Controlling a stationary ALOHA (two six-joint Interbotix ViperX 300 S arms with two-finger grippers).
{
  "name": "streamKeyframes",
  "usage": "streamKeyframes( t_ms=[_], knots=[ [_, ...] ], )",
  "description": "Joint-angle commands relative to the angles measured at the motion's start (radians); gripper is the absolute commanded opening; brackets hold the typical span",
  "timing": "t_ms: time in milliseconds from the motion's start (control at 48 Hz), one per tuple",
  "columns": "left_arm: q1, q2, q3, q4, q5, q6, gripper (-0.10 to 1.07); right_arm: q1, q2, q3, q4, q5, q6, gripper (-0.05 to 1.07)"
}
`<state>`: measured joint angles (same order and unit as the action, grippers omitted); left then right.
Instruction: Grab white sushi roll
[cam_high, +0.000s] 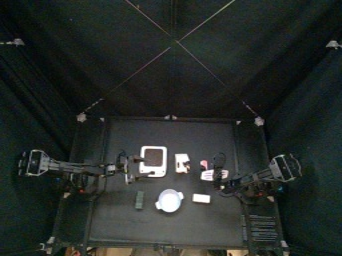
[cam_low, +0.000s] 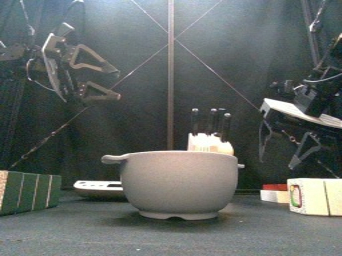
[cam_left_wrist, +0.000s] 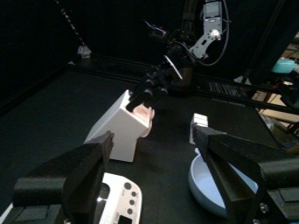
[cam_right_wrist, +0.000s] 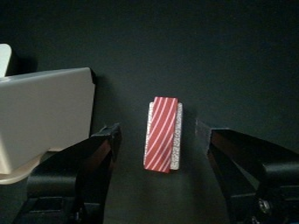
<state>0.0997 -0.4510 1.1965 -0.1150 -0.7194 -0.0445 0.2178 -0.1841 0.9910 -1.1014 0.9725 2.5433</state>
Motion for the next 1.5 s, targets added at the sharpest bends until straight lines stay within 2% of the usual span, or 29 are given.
streamKeyframes(
  t_ms=[0,292,771,1000,1167,1292,1479],
  knots=[
    [0.003,-0.003,-0.011,0.000,-0.005,0.000,1.04,-0.005,-0.032,0.002,-0.011,-0.006,0.002,0.98],
    [0.005,-0.003,-0.011,0.000,-0.005,0.002,1.04,-0.009,-0.081,0.029,-0.017,-0.008,0.002,0.98],
    [0.006,-0.003,-0.009,0.000,-0.005,0.002,1.04,-0.018,-0.094,0.037,-0.032,-0.040,0.000,0.98],
    [-0.002,-0.003,-0.012,0.041,-0.005,0.003,1.04,-0.020,-0.156,0.040,-0.120,-0.057,-0.002,0.98],
    [-0.002,-0.003,-0.012,0.046,-0.005,0.000,1.04,-0.014,-0.249,0.046,-0.245,-0.117,-0.008,0.98],
    [-0.002,-0.003,-0.009,0.040,-0.005,0.002,1.04,-0.012,-0.336,0.043,-0.321,-0.179,-0.087,0.98],
    [-0.002,-0.005,-0.008,0.037,-0.005,0.002,1.04,-0.011,-0.433,0.021,-0.267,-0.307,-0.304,0.98]
  ],
)
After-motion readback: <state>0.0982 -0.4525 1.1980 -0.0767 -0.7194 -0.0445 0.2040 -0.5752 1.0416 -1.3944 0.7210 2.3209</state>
